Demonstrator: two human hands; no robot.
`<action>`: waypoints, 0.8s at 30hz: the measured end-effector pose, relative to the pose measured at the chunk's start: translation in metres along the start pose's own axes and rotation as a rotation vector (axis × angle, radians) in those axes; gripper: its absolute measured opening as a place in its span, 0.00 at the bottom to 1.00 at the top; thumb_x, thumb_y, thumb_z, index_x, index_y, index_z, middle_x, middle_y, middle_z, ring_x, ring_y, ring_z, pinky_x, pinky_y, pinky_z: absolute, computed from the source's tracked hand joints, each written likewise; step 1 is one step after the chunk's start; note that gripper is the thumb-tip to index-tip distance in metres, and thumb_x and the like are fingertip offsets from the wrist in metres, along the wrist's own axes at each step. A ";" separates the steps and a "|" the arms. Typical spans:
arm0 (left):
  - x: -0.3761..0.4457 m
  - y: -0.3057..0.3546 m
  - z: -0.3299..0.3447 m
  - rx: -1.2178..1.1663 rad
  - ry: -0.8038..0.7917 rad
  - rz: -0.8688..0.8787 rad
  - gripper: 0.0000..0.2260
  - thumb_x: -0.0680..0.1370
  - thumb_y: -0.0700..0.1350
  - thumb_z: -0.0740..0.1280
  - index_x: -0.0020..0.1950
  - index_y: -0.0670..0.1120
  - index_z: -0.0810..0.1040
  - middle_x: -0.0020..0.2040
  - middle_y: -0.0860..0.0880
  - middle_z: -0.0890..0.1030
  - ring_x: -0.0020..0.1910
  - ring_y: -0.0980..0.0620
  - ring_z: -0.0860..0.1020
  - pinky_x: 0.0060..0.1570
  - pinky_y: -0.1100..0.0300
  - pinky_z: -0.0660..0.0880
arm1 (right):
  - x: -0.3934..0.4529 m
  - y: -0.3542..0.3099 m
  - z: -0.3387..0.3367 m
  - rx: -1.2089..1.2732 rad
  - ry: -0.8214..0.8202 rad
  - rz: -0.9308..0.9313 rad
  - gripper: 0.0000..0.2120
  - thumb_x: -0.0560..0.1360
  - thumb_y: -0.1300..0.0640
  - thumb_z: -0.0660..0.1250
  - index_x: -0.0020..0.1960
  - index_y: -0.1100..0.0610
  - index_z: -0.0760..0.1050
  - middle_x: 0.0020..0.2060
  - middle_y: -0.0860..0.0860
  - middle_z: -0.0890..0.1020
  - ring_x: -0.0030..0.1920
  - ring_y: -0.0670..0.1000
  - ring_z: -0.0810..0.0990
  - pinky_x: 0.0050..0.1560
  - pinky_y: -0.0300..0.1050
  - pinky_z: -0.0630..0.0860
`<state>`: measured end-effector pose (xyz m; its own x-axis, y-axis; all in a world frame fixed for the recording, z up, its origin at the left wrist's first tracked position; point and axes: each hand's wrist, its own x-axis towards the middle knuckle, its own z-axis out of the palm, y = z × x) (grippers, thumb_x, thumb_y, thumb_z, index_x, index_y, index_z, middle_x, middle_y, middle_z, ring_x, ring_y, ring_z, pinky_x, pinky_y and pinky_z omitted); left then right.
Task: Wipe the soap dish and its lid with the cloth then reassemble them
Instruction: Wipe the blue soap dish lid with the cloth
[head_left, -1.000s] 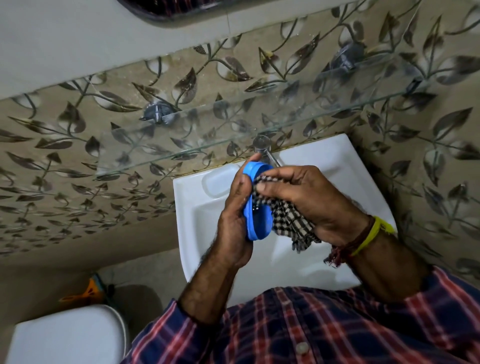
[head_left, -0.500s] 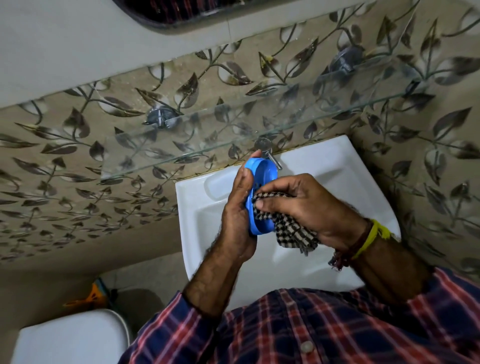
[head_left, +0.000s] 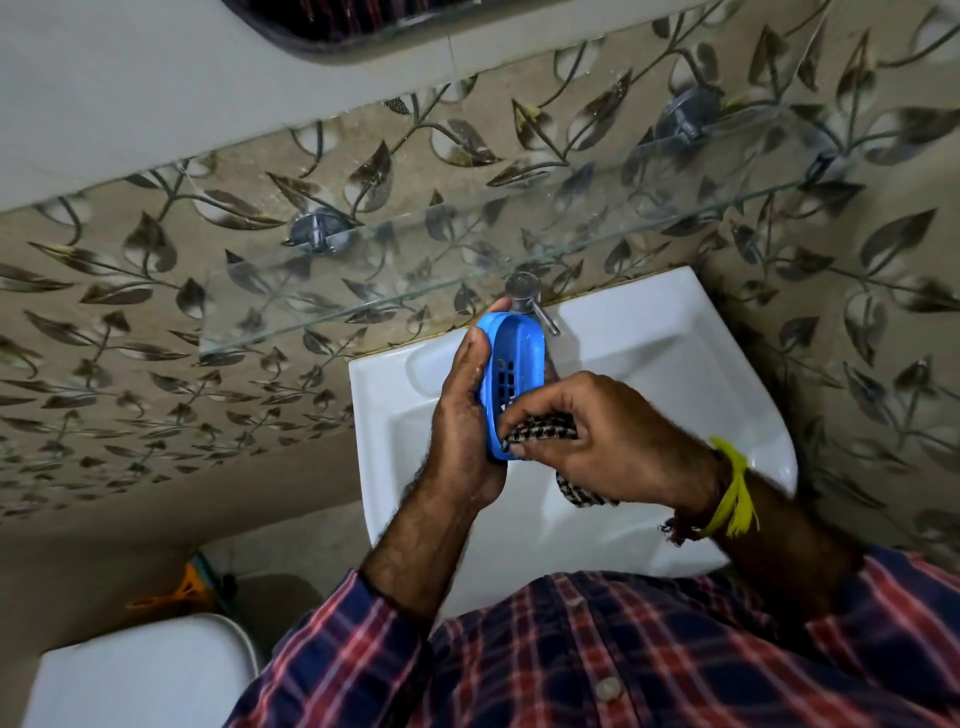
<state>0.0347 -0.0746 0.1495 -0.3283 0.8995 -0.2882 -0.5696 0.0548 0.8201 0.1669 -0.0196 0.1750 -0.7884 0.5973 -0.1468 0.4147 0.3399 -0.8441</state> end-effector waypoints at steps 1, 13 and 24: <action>0.000 0.000 0.000 -0.013 0.010 -0.005 0.17 0.82 0.57 0.60 0.66 0.55 0.81 0.51 0.49 0.85 0.45 0.51 0.82 0.44 0.57 0.80 | -0.002 -0.004 0.000 -0.056 0.034 -0.019 0.10 0.72 0.53 0.74 0.53 0.45 0.82 0.47 0.42 0.86 0.46 0.45 0.84 0.53 0.50 0.80; -0.006 0.015 0.005 0.026 0.020 -0.034 0.18 0.80 0.60 0.61 0.64 0.56 0.82 0.48 0.48 0.83 0.40 0.49 0.80 0.40 0.56 0.78 | -0.017 -0.004 0.007 -0.659 0.160 -0.298 0.16 0.69 0.60 0.69 0.54 0.46 0.81 0.42 0.50 0.81 0.40 0.58 0.79 0.40 0.51 0.75; -0.008 0.017 0.009 0.099 0.087 0.020 0.15 0.82 0.59 0.60 0.61 0.56 0.83 0.47 0.48 0.83 0.41 0.50 0.81 0.40 0.57 0.79 | -0.017 0.003 0.017 -0.760 0.370 -0.293 0.11 0.67 0.63 0.73 0.47 0.50 0.83 0.36 0.52 0.79 0.38 0.58 0.78 0.39 0.50 0.75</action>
<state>0.0344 -0.0775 0.1700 -0.4056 0.8602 -0.3092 -0.4862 0.0834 0.8698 0.1744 -0.0410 0.1661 -0.7676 0.5624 0.3074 0.5124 0.8266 -0.2329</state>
